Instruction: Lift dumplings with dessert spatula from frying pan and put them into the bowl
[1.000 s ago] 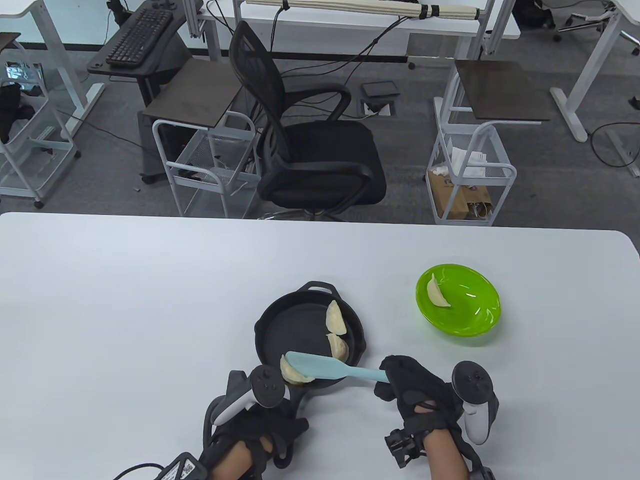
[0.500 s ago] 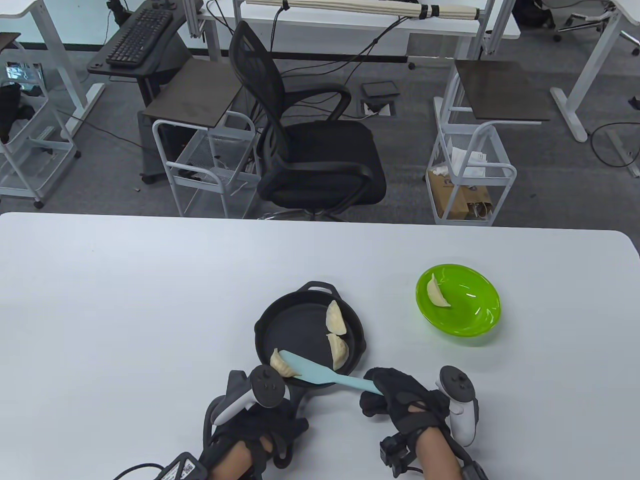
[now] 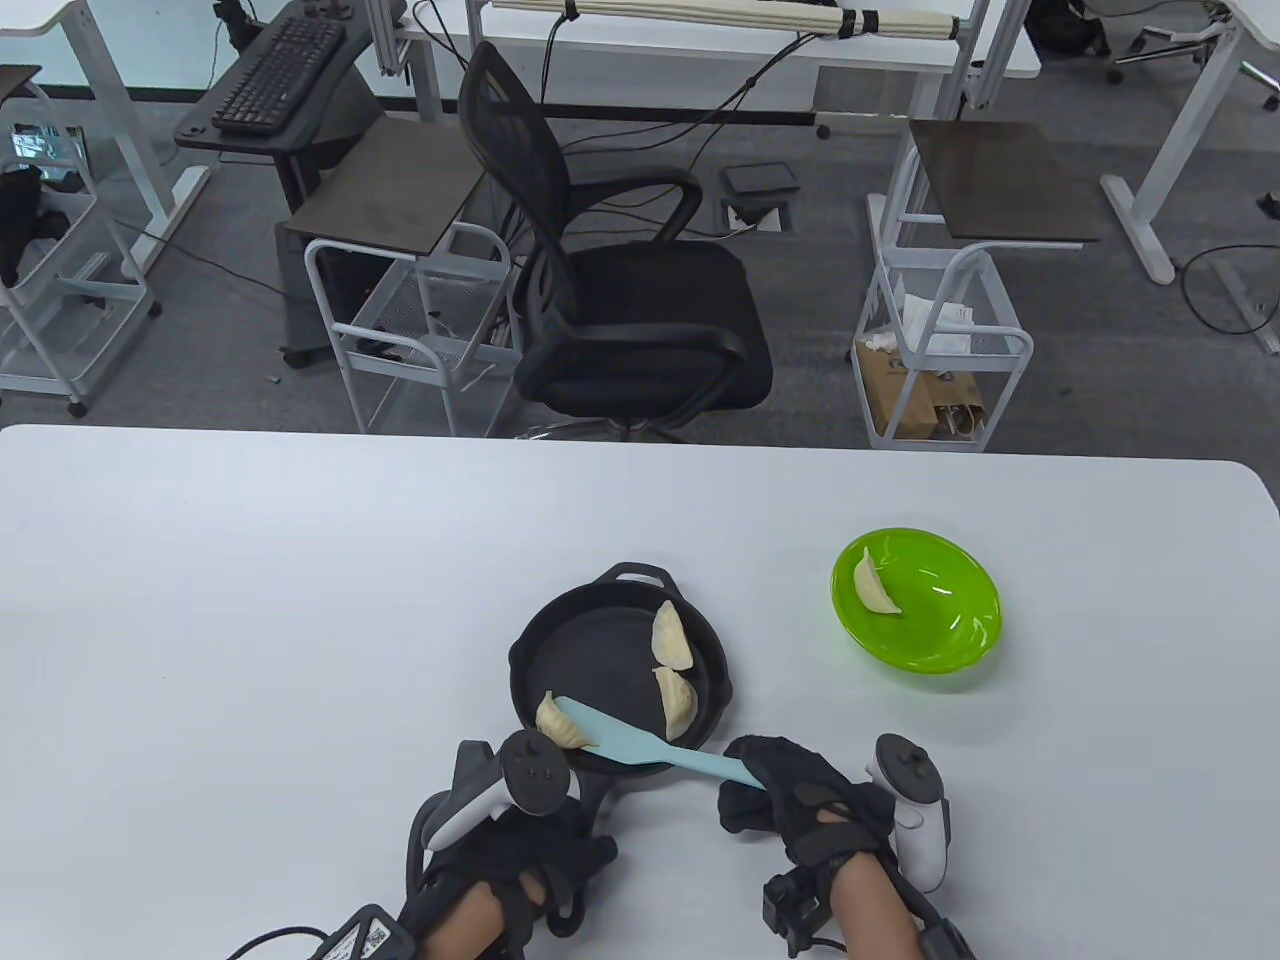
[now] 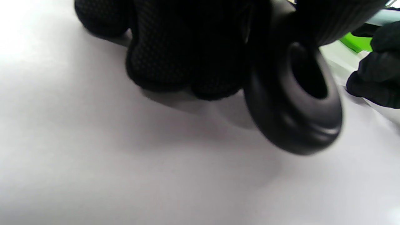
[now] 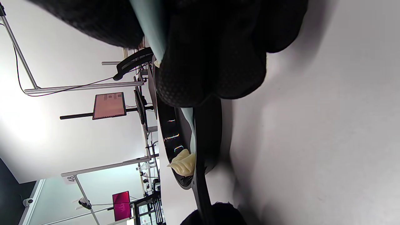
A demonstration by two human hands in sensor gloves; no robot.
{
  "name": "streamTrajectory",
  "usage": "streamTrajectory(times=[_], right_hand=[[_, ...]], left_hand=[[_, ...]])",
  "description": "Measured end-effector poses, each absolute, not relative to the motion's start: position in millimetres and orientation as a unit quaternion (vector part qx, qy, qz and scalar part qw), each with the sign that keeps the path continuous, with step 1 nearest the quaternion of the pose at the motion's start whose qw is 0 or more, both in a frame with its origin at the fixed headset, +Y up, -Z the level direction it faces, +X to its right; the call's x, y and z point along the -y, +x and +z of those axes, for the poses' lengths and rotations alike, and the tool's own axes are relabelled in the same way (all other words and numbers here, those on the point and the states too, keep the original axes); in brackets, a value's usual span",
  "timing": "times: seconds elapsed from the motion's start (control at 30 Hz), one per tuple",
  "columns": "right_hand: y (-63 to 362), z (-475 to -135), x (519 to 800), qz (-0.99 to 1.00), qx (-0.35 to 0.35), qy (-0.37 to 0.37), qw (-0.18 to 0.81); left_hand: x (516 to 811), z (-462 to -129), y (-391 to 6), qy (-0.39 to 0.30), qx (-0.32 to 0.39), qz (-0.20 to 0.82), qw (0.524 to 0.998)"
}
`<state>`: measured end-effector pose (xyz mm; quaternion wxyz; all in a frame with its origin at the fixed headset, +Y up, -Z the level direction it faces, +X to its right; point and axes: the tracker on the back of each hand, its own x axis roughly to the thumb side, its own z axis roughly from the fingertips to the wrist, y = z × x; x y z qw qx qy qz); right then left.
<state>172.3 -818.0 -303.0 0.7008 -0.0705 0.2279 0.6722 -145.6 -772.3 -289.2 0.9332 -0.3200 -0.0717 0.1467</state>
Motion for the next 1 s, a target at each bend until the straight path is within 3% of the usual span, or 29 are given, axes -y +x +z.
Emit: streamTrajectory(times=[1.0], right_hand=[[165.9, -298.5, 811.4, 0.671, -0.209, -0.086, 0.706]], left_hand=[[772.4, -289.4, -145.9, -0.32, 0.072, 0.148, 0.933]])
